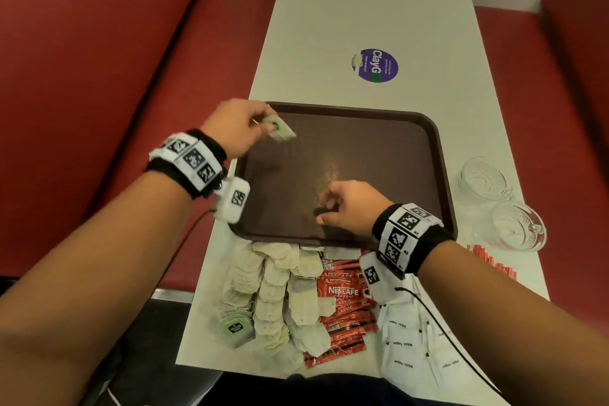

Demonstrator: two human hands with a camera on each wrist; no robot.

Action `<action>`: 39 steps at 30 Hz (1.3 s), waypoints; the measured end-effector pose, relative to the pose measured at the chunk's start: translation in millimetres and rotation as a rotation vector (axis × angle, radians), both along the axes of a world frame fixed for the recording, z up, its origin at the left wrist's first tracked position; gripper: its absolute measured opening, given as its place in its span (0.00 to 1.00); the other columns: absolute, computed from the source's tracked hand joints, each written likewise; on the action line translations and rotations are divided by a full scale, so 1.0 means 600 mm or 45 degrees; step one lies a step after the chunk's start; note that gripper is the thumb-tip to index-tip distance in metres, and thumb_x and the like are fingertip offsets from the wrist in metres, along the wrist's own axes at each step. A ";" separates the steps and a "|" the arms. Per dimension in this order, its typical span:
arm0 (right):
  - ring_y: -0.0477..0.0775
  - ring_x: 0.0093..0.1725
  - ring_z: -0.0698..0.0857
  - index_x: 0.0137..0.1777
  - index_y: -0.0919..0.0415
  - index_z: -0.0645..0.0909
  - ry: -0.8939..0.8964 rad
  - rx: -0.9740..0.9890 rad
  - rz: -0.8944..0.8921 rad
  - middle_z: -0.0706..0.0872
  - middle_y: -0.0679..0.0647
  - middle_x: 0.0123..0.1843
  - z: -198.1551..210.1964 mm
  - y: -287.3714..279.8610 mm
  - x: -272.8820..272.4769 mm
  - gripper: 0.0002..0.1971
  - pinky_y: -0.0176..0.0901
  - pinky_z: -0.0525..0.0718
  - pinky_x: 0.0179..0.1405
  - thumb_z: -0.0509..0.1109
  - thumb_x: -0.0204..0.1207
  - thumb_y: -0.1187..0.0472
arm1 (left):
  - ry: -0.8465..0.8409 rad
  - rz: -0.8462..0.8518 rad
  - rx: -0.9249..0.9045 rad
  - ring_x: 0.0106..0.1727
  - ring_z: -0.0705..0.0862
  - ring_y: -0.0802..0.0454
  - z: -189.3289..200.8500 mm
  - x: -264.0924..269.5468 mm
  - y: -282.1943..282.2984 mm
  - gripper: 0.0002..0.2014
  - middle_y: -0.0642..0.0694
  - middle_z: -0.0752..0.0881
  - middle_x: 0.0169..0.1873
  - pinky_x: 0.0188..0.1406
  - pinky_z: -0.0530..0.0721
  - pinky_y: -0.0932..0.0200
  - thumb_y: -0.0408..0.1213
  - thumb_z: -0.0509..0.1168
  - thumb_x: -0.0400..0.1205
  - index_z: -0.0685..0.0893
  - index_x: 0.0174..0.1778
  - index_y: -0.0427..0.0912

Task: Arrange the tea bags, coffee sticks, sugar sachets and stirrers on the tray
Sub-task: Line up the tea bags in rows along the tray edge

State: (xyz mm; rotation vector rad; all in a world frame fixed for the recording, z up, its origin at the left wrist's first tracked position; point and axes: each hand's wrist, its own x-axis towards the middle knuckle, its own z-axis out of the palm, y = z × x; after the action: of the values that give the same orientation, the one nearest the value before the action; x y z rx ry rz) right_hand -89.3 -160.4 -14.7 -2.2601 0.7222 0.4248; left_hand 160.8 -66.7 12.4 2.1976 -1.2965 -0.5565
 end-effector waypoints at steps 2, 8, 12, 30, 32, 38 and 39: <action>0.48 0.50 0.85 0.58 0.50 0.85 0.191 -0.045 0.137 0.88 0.45 0.52 -0.002 -0.002 -0.019 0.15 0.41 0.83 0.52 0.78 0.75 0.47 | -0.187 0.051 0.185 0.53 0.86 0.46 -0.011 0.043 -0.025 0.09 0.48 0.89 0.50 0.56 0.81 0.55 0.39 0.70 0.83 0.88 0.59 0.49; 0.44 0.46 0.85 0.52 0.50 0.90 0.294 -0.048 0.218 0.90 0.42 0.47 -0.008 0.001 -0.045 0.06 0.36 0.78 0.43 0.77 0.76 0.54 | -0.368 0.010 0.518 0.58 0.85 0.41 -0.050 0.094 -0.079 0.13 0.42 0.88 0.57 0.56 0.83 0.52 0.40 0.70 0.83 0.88 0.63 0.48; 0.44 0.47 0.84 0.54 0.50 0.90 0.303 -0.043 0.234 0.88 0.42 0.47 -0.009 -0.002 -0.042 0.07 0.35 0.76 0.43 0.77 0.77 0.55 | -0.299 0.144 0.499 0.58 0.86 0.41 -0.064 0.091 -0.093 0.16 0.42 0.88 0.58 0.59 0.86 0.49 0.40 0.73 0.81 0.87 0.65 0.47; 0.48 0.51 0.86 0.55 0.51 0.89 0.355 -0.050 0.293 0.89 0.44 0.50 -0.002 0.005 -0.042 0.08 0.40 0.82 0.51 0.77 0.77 0.55 | -0.332 0.027 0.626 0.60 0.85 0.43 -0.058 0.046 -0.087 0.13 0.46 0.87 0.61 0.61 0.85 0.50 0.41 0.76 0.78 0.89 0.59 0.49; 0.48 0.51 0.86 0.54 0.51 0.89 0.378 -0.063 0.315 0.88 0.43 0.46 0.000 0.009 -0.043 0.07 0.42 0.83 0.52 0.76 0.77 0.55 | -0.288 0.043 0.553 0.57 0.85 0.45 -0.047 0.037 -0.072 0.14 0.47 0.87 0.60 0.60 0.85 0.51 0.42 0.76 0.77 0.88 0.59 0.49; 0.50 0.54 0.85 0.60 0.50 0.85 0.271 -0.133 0.382 0.86 0.45 0.52 0.023 0.033 -0.035 0.13 0.44 0.84 0.54 0.74 0.78 0.48 | -0.149 -0.129 0.206 0.49 0.83 0.61 0.005 -0.055 0.029 0.07 0.61 0.85 0.45 0.53 0.74 0.64 0.43 0.75 0.78 0.89 0.51 0.55; 0.50 0.54 0.84 0.61 0.49 0.85 0.236 -0.125 0.412 0.86 0.45 0.54 0.028 0.040 -0.032 0.15 0.45 0.84 0.54 0.75 0.77 0.48 | -0.115 -0.207 0.227 0.46 0.81 0.66 0.008 -0.076 0.053 0.07 0.62 0.84 0.44 0.52 0.75 0.65 0.44 0.76 0.78 0.88 0.51 0.56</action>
State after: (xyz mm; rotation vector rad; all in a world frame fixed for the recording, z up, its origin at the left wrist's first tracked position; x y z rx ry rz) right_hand -108.5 -136.4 2.0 -2.4609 0.4743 0.7762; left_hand 115.3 -34.8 17.3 2.2964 -1.5364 -0.6650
